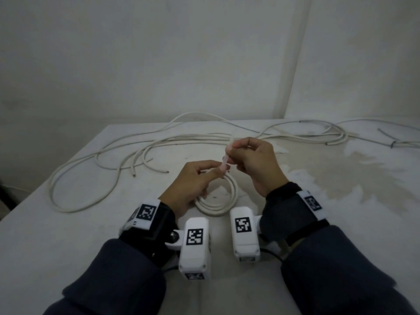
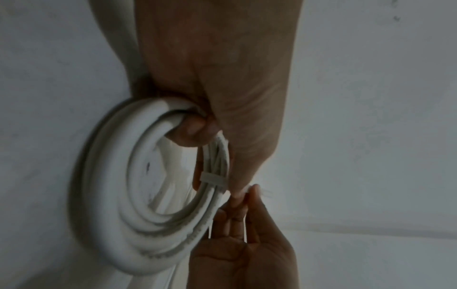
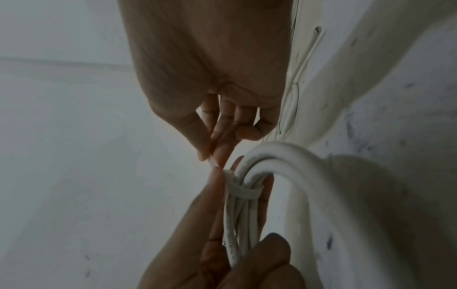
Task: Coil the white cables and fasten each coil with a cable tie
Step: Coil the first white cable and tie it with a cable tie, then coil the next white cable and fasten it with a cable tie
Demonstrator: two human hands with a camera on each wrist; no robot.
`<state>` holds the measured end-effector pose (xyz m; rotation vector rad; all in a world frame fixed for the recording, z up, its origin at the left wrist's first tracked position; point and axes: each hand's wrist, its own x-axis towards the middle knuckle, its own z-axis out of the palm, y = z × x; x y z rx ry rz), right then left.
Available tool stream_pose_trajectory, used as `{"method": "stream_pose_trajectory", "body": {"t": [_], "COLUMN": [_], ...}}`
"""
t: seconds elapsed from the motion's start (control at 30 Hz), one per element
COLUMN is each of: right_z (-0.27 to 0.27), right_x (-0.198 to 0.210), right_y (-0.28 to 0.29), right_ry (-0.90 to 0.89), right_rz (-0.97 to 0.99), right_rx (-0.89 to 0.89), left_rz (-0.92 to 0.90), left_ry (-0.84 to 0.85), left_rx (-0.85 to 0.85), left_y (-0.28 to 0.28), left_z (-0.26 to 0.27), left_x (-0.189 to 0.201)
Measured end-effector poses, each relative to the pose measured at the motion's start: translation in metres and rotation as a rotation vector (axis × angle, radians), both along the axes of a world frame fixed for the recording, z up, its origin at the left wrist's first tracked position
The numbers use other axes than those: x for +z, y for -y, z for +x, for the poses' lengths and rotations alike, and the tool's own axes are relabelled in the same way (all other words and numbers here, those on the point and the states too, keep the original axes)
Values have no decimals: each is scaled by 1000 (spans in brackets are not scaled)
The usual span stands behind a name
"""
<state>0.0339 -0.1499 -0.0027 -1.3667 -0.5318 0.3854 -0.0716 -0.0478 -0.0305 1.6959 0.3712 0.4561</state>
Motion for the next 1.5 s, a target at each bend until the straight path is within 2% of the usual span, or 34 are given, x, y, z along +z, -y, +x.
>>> {"method": "stream_pose_trajectory", "body": {"t": [0.2,0.33,0.5,0.67,0.8,0.87,1.0,1.1,1.17,1.27,1.33,1.5], "right_z": [-7,-3,20,57,87,99,123,142,153,171,189,239], "right_x": [9,11,21,29,30,31,32,33,34,35,33,13], "right_y": [6,19,50,93,130,148,186,216,233,252,265,321], "right_ry": [-34,-23,-30,-50,-86,-130,-151,-180,-165,-135,-177,-308], "right_rz": [59,44,26,-11,-41,-95,-365,-406,-431,-453,-434,-261], "right_rx": [56,29,-95,-187,-215,-223,-166,-61,-63,-194,-319,-770], "left_rz": [-87,-12,-42,-57,-174,-228,-287,-318,-312,-210,-143,113], "left_ry": [-9,-62,-94,-116,-97,-92,-66,-49,-36,-47,-85,-207], "left_rx": [100,88,37,-86,-178,-209,-198,-159,-160,-207,-284,-449], "left_y": [9,20,47,83,116,132,156,170,183,206,220,237], "left_z": [2,9,41,81,116,134,173,205,225,253,271,310], "left_x": [6,11,27,37,36,34,33,33,33,31,32,28]}}
